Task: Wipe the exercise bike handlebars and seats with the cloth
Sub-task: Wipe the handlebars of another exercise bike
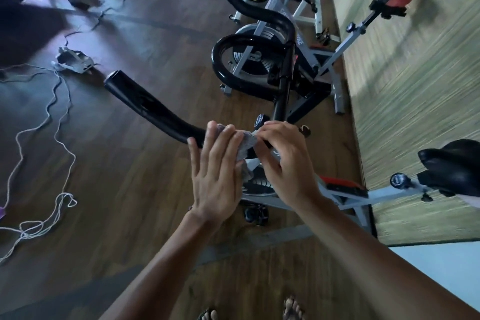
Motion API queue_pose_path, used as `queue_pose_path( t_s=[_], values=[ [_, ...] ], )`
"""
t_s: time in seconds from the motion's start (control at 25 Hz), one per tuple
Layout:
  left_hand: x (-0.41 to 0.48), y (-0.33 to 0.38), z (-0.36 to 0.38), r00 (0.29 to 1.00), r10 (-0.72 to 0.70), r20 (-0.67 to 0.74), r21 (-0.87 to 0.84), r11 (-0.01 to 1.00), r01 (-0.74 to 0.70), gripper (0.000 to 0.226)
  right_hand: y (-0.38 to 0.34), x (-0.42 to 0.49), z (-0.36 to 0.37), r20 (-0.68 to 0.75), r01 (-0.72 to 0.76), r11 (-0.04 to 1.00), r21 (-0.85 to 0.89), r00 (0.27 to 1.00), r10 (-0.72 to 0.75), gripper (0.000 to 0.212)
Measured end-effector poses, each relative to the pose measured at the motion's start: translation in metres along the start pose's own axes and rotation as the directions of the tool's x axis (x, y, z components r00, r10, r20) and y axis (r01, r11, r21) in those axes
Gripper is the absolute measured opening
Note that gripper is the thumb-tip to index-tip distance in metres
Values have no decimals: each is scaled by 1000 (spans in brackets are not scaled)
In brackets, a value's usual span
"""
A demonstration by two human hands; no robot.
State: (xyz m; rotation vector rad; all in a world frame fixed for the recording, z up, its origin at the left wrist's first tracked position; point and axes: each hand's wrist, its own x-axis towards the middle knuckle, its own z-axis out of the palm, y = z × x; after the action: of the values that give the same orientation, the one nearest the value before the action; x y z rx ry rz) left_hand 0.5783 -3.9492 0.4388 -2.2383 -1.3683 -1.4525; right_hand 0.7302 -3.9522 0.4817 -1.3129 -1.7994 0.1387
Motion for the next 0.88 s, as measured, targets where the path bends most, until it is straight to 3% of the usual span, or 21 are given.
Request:
queue_pose_path(
  t_s=[0.16, 0.32, 0.52, 0.72, 0.88],
  values=[
    [-3, 23, 12, 971, -204, -127, -5, 979, 205, 40, 37, 20, -13, 86, 139, 989, 57, 986, -144, 27],
    [-3, 68, 43, 951, -259, -169, 118, 953, 281, 38, 73, 40, -22, 150, 260, 949, 179, 946, -288, 25],
    [5, 96, 67, 823, -439, -360, 209, 822, 530, 41, 100, 60, -34, 239, 303, 882, 361, 884, -402, 23],
    [12, 107, 88, 850, -405, -337, 330, 795, 510, 38, 106, 66, -30, 238, 291, 869, 400, 883, -405, 23],
    [13, 113, 94, 778, -463, -425, 325, 724, 609, 39, 111, 72, -31, 234, 320, 846, 426, 865, -444, 21]
  ],
)
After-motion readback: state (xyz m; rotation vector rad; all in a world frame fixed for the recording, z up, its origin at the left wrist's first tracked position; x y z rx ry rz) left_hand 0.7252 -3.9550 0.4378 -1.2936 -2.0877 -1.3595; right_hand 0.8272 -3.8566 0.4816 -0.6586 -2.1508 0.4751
